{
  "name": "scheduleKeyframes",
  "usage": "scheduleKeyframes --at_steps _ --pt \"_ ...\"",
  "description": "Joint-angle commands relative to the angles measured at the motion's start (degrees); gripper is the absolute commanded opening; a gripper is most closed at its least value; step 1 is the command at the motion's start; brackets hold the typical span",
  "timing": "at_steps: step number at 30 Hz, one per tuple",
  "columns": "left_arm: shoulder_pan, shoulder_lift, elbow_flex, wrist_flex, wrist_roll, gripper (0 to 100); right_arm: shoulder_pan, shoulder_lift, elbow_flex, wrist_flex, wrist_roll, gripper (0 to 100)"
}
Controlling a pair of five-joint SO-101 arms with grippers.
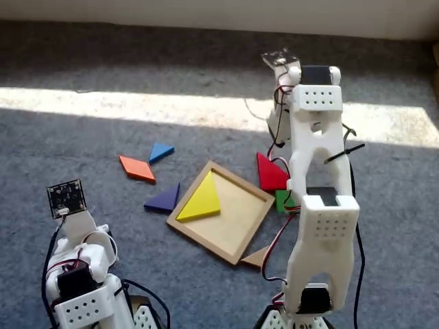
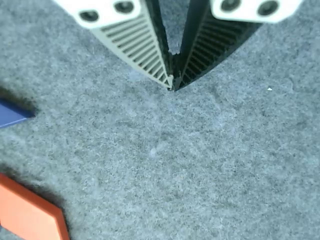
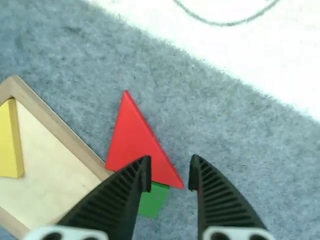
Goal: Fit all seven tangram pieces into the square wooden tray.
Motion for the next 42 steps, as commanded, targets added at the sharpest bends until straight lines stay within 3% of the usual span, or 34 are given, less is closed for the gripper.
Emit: scheduleKeyframes --at_steps 1,9,15,25,35,42 --pt "-0.66 -1.45 0.66 -0.97 -0.09 1 -1.80 -9.63 6.46 0.57 0.44 23.8" --pt "-0.66 -1.45 0.66 -0.97 0.00 1 -5.76 -22.29 31.69 -13.58 0.53 24.2" --pt "-0.66 -1.45 0.66 -0.97 0.00 1 -8.31 -23.78 47.34 -25.54 0.53 24.3" --pt "-0.66 -1.45 0.66 -0.97 0.00 1 -4.35 -15.08 49.98 -36.79 0.44 30.8" --pt "-0.66 -1.45 0.66 -0.97 0.00 1 0.57 -14.55 46.73 -36.79 4.13 30.8" --pt "-0.66 -1.45 0.66 -1.05 0.00 1 -1.01 -14.55 37.67 -22.99 6.59 31.0"
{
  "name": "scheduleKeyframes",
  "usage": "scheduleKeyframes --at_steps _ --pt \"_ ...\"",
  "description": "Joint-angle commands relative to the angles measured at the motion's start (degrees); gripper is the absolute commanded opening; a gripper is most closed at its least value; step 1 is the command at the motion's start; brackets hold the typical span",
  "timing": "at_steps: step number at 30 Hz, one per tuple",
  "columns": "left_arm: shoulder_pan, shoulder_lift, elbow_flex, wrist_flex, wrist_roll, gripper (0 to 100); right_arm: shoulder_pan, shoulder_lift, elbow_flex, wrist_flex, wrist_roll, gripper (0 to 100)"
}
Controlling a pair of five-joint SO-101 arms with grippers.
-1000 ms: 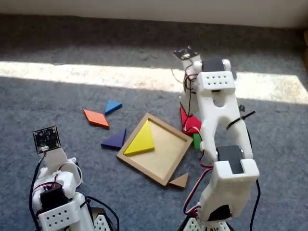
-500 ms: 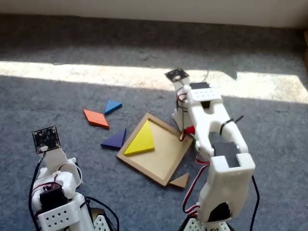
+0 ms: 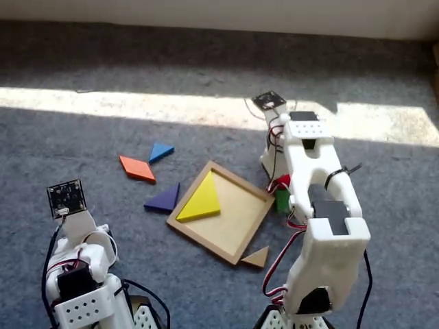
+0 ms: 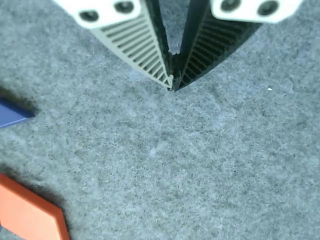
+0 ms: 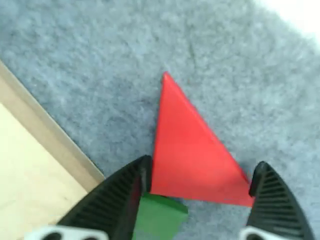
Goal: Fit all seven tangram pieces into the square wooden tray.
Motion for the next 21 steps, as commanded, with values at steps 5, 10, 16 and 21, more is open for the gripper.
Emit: scheduleKeyframes --at_steps 5,10,16,21 --pt "-0.66 -1.45 0.66 -1.05 0.00 1 -0.75 -0.84 -8.75 8.04 10.81 31.0" --pt "-0.66 -1.45 0.66 -1.05 0.00 1 -0.66 -0.75 -5.14 7.78 18.37 31.0" --pt "-0.66 -1.45 0.66 -1.05 0.00 1 -0.48 -0.66 -1.54 3.74 20.92 31.0" --pt "-0.66 -1.45 0.66 -1.05 0.00 1 -0.57 -0.66 1.19 2.07 21.19 31.0"
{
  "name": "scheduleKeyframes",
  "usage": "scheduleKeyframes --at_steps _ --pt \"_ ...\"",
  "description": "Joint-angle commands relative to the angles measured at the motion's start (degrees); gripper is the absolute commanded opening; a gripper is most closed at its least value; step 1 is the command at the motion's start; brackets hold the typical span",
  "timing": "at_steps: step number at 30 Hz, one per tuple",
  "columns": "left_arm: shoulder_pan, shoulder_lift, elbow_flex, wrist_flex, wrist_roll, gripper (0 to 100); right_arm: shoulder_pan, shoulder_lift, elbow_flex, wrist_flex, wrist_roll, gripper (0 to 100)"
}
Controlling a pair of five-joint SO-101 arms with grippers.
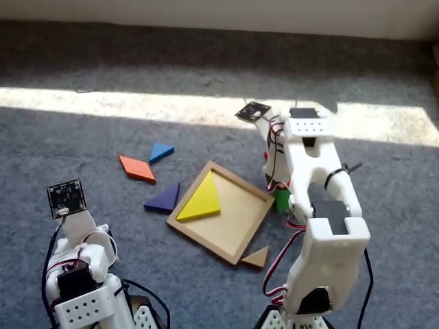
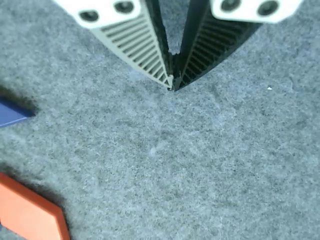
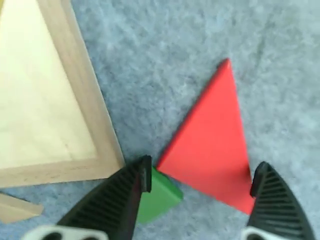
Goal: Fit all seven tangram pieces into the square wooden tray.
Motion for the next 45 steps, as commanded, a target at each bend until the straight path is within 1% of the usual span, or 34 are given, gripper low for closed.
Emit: scheduleKeyframes --at_steps 1,4,11,18,28,30,33,35,39,45 --pt "-0.66 -1.45 0.66 -0.88 0.00 1 -0.57 -0.84 0.31 -1.10 1.93 31.0" --pt "-0.66 -1.45 0.66 -0.88 0.00 1 -0.31 -0.84 0.48 -1.10 4.66 31.0" --pt "-0.66 -1.45 0.66 -0.88 0.00 1 0.84 -0.48 0.48 -1.10 7.65 31.0" --pt "-0.66 -1.45 0.66 -0.88 0.00 1 1.80 8.48 -0.66 -1.01 8.70 30.8" --pt "-0.66 -1.45 0.66 -0.88 0.00 1 3.56 8.75 -3.21 -0.48 8.88 30.6" --pt "-0.66 -1.45 0.66 -0.88 0.00 1 3.56 8.75 -3.21 -0.48 8.88 27.4" --pt "-0.66 -1.45 0.66 -0.88 0.00 1 3.47 8.66 -3.21 -0.48 8.79 18.0" --pt "-0.66 -1.45 0.66 -0.88 0.00 1 3.38 8.57 -3.30 -0.48 8.79 13.6" --pt "-0.66 -1.45 0.66 -0.88 0.00 1 3.30 8.57 -4.97 0.22 8.35 12.9" --pt "-0.66 -1.45 0.66 -0.88 0.00 1 2.42 8.57 -14.29 10.86 8.26 12.8"
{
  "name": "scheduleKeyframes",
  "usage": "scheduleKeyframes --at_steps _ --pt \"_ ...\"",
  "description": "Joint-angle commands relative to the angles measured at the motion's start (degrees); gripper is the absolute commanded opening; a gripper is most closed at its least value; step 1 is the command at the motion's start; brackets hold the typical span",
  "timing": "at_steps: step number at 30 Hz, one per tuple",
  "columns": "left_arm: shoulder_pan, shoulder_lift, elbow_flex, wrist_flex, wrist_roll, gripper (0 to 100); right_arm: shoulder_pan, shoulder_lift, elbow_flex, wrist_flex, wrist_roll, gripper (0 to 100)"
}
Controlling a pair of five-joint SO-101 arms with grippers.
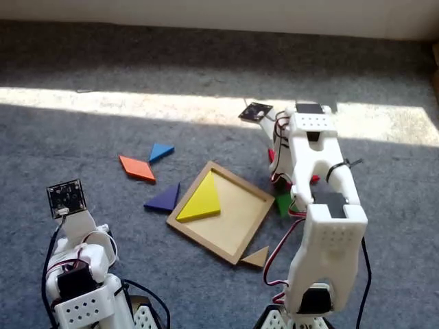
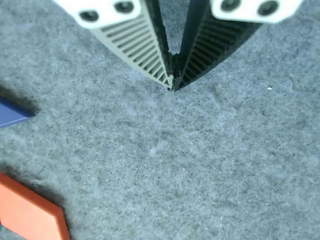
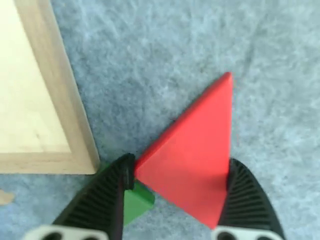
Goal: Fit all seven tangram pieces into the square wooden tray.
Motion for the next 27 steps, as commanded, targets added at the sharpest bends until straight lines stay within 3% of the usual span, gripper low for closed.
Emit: scheduleKeyframes --at_steps 1,11,27 --pt "-0.66 -1.45 0.66 -0.88 0.00 1 -0.57 -0.31 -6.55 7.60 0.00 12.8" --pt "-0.66 -1.45 0.66 -0.88 0.00 1 -6.37 -0.40 -17.45 20.97 -6.77 12.8" --pt "-0.66 -1.45 0.66 -0.88 0.00 1 -20.79 -0.48 -18.59 21.41 -24.00 12.8"
